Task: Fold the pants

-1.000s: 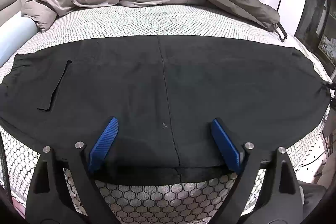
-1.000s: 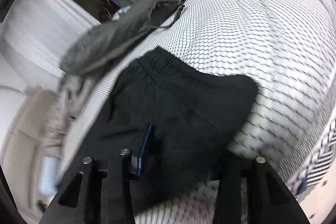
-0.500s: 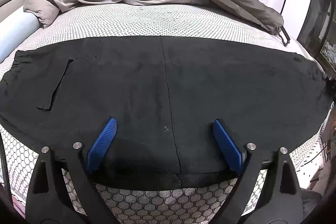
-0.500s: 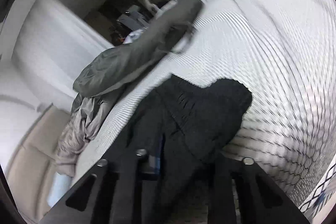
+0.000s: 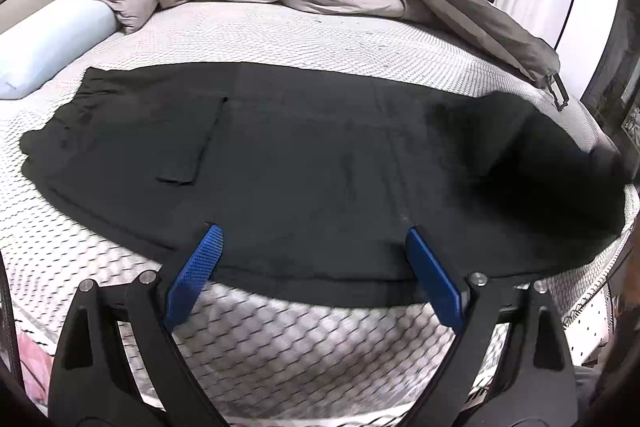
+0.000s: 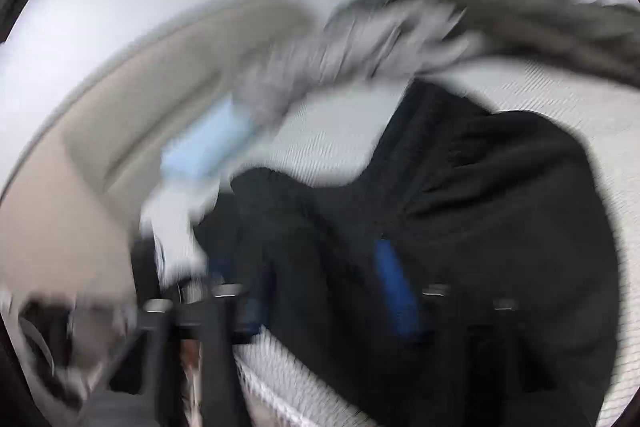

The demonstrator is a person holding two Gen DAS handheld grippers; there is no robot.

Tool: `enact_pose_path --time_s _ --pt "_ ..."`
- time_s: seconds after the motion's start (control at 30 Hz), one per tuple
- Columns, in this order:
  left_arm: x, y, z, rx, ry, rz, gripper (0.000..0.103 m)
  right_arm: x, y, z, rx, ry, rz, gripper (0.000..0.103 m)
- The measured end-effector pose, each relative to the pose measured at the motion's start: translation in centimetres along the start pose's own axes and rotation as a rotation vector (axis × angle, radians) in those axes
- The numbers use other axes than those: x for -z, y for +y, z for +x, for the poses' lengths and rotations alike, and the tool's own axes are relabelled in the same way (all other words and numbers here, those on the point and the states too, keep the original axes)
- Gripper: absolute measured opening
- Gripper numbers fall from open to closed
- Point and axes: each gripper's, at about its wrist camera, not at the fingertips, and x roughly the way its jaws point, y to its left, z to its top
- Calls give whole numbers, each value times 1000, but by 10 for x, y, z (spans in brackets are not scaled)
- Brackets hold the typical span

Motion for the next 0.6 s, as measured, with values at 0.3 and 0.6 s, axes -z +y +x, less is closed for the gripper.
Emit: enact_pose_path --time_s 0.3,0.6 --pt "-8 -10 -4 64 20 -19 91 38 -33 -58 39 -73 -9 77" --pt "-45 -51 53 378 239 -81 43 91 -136 -108 159 -80 240 80"
